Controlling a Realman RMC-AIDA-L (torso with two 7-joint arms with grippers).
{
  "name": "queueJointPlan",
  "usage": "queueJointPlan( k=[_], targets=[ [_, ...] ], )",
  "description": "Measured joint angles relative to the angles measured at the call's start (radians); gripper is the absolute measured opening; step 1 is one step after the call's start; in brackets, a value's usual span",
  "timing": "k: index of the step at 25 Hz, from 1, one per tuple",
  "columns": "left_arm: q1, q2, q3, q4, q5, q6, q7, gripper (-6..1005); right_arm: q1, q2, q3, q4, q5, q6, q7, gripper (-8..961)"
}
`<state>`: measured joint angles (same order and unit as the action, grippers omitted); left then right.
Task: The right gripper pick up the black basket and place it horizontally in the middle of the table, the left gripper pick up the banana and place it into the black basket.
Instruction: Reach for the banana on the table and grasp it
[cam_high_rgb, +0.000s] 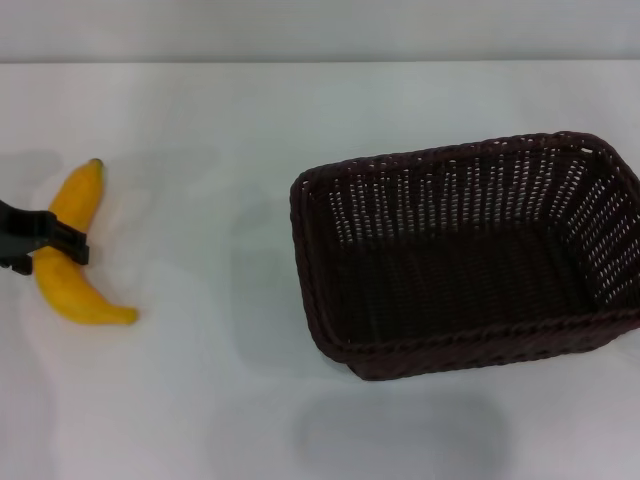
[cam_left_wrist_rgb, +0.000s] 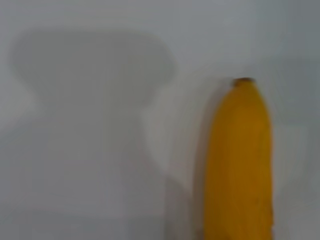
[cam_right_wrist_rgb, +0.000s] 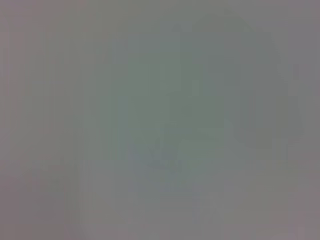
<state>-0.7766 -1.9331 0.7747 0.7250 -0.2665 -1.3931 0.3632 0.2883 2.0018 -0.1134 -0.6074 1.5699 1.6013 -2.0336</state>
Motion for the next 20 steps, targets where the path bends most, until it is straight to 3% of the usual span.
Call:
queueJointPlan(
  k=[6, 16, 20],
  targets=[
    [-0.007, -0.013, 0.009, -0.002, 0.022, 0.018, 0.009, 767, 0.0, 0.0, 0.0, 0.019, 0.021, -0.001, 0.0, 668],
    [-0.029, -0.015, 0.025, 0.007, 0.014, 0.024, 0.028, 583, -0.001, 0.0, 0.0, 0.025, 0.029, -0.013, 0.004, 668],
    [-0.041, -0.012, 0.022, 0.081, -0.025, -0.024, 0.053, 516, -0.004, 0.0, 0.0, 0.025, 0.029, -0.013, 0.005, 667]
  ],
)
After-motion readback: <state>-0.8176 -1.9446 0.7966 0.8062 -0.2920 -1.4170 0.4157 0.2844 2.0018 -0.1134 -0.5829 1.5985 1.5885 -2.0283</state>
